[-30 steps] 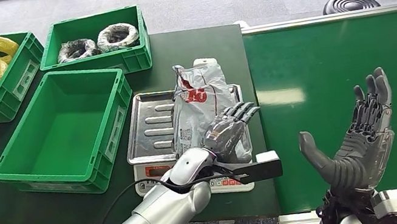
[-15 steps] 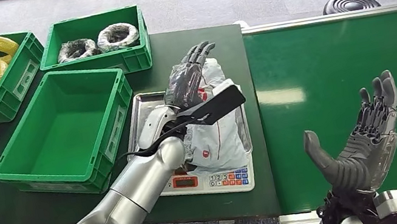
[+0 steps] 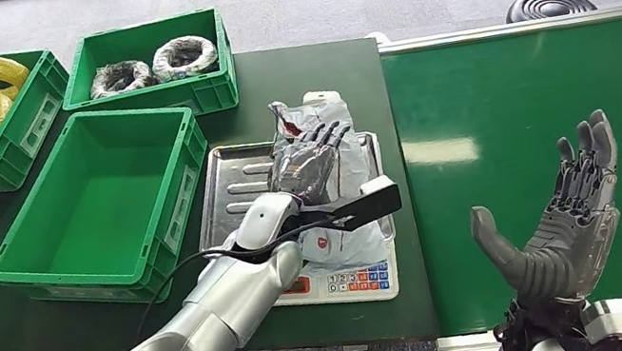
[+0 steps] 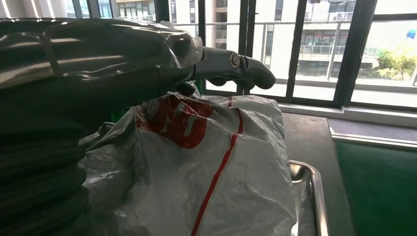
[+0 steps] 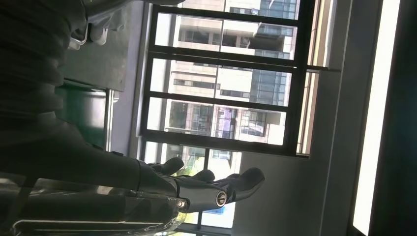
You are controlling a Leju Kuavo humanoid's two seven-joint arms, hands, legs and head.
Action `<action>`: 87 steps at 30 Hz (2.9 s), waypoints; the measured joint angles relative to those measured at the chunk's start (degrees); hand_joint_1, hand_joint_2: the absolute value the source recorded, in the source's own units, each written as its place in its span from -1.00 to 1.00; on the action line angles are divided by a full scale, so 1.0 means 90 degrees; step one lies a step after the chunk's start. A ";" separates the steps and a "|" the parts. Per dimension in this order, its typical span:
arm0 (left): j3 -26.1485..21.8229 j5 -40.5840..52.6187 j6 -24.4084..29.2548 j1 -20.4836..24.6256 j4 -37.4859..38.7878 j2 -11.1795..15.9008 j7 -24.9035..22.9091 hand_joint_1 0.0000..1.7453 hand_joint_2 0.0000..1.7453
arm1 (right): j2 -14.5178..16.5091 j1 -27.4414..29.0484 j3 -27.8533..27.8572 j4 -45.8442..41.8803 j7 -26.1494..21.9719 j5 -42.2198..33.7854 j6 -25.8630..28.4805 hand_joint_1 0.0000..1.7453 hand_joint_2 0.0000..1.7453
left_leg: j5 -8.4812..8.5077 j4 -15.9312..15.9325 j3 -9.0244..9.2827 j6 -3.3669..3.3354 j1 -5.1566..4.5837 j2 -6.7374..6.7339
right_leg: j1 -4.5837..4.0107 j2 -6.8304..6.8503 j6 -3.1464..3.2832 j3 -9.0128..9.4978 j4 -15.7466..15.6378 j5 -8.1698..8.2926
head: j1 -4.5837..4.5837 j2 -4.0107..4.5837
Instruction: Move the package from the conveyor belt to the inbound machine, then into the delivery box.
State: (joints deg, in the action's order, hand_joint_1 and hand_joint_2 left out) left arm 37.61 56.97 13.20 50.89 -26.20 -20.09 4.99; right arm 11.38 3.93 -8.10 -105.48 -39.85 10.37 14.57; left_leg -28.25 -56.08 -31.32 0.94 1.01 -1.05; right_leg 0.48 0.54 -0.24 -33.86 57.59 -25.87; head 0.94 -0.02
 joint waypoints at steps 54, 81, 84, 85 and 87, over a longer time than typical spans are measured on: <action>-0.2180 -0.2478 0.0642 -0.0291 -0.2209 0.0443 0.1557 0.92 1.00 | -0.0106 -0.0116 -0.0142 0.0209 0.0000 -0.0172 0.0144 -1.00 1.00 | 0.0001 0.0001 -0.0004 0.0001 0.0001 0.0000 | -0.0002 0.0000 0.0000 -0.0001 0.0002 0.0000 | -0.0001 0.0000; -0.3569 -0.1200 0.2800 -0.0318 -0.1482 0.1402 0.0735 0.91 1.00 | -0.0108 -0.0005 -0.0243 0.0274 0.0000 -0.0052 0.0256 -1.00 1.00 | 0.0002 0.0001 0.0000 0.0003 0.0002 -0.0010 | -0.0004 -0.0003 0.0001 -0.0002 0.0003 0.0000 | 0.0000 0.0000; -0.3938 -0.1136 0.2877 -0.0328 -0.1179 0.1594 0.0823 0.83 1.00 | -0.0108 0.0045 -0.0245 0.0274 0.0000 -0.0055 0.0248 -1.00 1.00 | 0.0004 0.0002 -0.0002 0.0005 0.0008 -0.0005 | -0.0010 -0.0001 0.0002 -0.0003 0.0003 -0.0001 | -0.0001 0.0000; -0.4082 -0.1118 0.2883 -0.0341 -0.1112 0.1647 0.0840 0.35 1.00 | -0.0108 0.0055 -0.0247 0.0274 0.0000 -0.0056 0.0237 -1.00 1.00 | 0.0004 0.0003 -0.0003 0.0005 0.0010 -0.0004 | -0.0011 -0.0001 0.0002 -0.0003 0.0004 -0.0001 | -0.0001 0.0000; -0.4378 -0.1128 0.2889 -0.0388 -0.1009 0.1743 0.0905 -0.59 1.00 | -0.0108 0.0074 -0.0253 0.0274 0.0000 -0.0066 0.0192 -1.00 1.00 | 0.0005 0.0004 -0.0003 0.0006 0.0010 -0.0007 | -0.0012 -0.0002 0.0003 -0.0003 0.0005 -0.0001 | -0.0002 0.0000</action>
State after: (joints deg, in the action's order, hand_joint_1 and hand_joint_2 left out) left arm -1.79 46.82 39.20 47.40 -35.28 -4.41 13.13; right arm 10.40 4.59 -10.37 -103.01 -39.85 9.78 16.30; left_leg -28.21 -56.05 -31.35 1.00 1.10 -1.12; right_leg 0.37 0.52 -0.21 -33.89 57.64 -25.88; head 0.92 -0.02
